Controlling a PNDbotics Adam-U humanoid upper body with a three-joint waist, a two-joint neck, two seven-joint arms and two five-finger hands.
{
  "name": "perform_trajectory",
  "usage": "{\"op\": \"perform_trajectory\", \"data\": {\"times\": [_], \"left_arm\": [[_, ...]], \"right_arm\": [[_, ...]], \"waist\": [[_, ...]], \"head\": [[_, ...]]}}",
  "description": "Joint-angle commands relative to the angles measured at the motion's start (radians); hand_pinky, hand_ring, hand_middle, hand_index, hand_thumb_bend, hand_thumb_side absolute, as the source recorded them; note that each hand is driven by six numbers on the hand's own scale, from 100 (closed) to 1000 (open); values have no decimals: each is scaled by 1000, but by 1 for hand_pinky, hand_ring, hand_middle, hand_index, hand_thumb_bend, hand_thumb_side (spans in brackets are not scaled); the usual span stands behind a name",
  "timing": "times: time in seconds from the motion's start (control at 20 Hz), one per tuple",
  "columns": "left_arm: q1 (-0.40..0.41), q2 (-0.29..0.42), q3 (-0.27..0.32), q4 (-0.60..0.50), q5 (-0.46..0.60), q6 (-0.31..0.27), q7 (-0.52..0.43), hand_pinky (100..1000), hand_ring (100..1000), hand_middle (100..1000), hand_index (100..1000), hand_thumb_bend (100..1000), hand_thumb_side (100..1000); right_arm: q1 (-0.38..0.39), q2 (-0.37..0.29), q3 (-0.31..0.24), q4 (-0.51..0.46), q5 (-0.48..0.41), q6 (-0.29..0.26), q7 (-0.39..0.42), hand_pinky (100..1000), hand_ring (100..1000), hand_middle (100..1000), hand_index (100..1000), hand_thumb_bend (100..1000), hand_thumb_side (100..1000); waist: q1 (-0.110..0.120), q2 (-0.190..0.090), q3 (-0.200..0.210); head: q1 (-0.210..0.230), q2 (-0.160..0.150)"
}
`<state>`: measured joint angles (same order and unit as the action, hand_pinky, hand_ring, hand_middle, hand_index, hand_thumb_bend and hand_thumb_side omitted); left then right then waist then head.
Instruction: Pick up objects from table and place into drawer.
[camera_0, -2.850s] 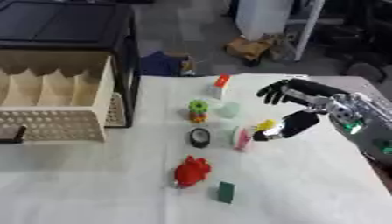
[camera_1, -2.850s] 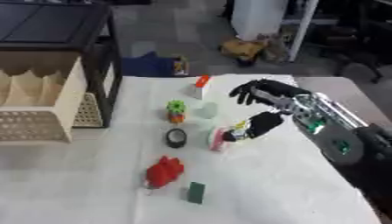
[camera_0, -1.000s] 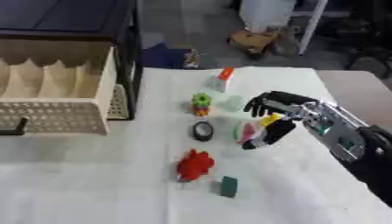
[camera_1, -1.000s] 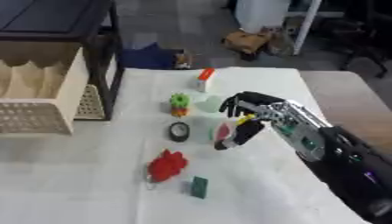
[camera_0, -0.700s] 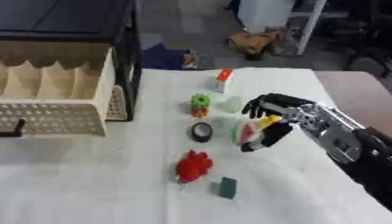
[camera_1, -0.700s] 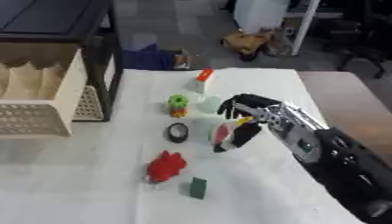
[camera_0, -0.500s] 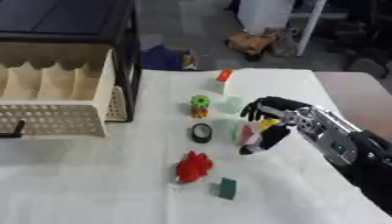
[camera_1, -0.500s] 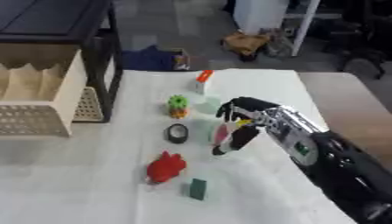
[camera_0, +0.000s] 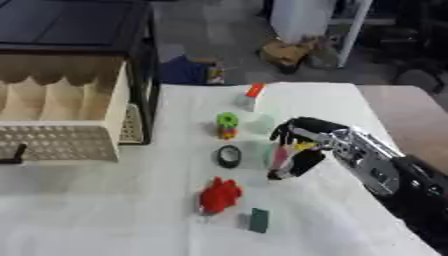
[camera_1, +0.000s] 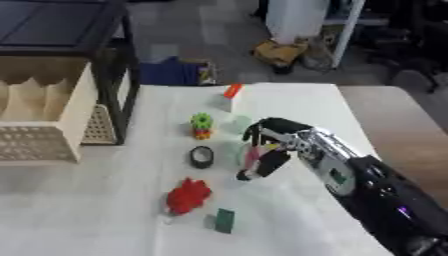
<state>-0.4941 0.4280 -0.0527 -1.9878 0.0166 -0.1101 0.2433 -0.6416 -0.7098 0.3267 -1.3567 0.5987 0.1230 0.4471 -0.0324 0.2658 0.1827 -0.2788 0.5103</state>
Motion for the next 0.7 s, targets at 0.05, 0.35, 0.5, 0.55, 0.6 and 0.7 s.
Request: {"op": "perform_trajectory", "data": {"times": [0.05,0.35,0.5,0.55,0.6,0.7], "left_arm": [[-9,7,7,-12,5,-1,0,606,542,660,897,100,1000],[-4,4,8,-12,6,1,-1,607,542,660,895,100,1000],[-3,4,8,-12,6,1,-1,607,542,660,895,100,1000],[-2,4,8,-12,6,0,-1,607,541,659,894,100,1000],[-2,4,8,-12,6,0,-1,607,541,659,894,100,1000],[0,5,8,-12,6,0,-1,607,541,659,894,100,1000]], "right_arm": [[-19,-8,-5,4,18,3,-9,698,740,647,832,511,463],[-28,6,1,11,54,31,-47,698,741,646,829,467,485],[-34,13,8,11,65,38,-56,700,743,648,829,449,490],[-35,13,10,11,68,38,-56,703,748,654,831,423,496],[-35,13,11,12,73,39,-57,706,752,658,832,408,500],[-36,10,11,13,92,38,-63,713,761,667,833,369,513]], "waist": [[5,-19,-3],[7,-19,-8],[8,-20,-9],[8,-20,-9],[8,-20,-9],[8,-20,-10]], "head": [[0,-15],[1,-24],[-1,-23],[-1,-22],[-1,-22],[0,-23]]}}
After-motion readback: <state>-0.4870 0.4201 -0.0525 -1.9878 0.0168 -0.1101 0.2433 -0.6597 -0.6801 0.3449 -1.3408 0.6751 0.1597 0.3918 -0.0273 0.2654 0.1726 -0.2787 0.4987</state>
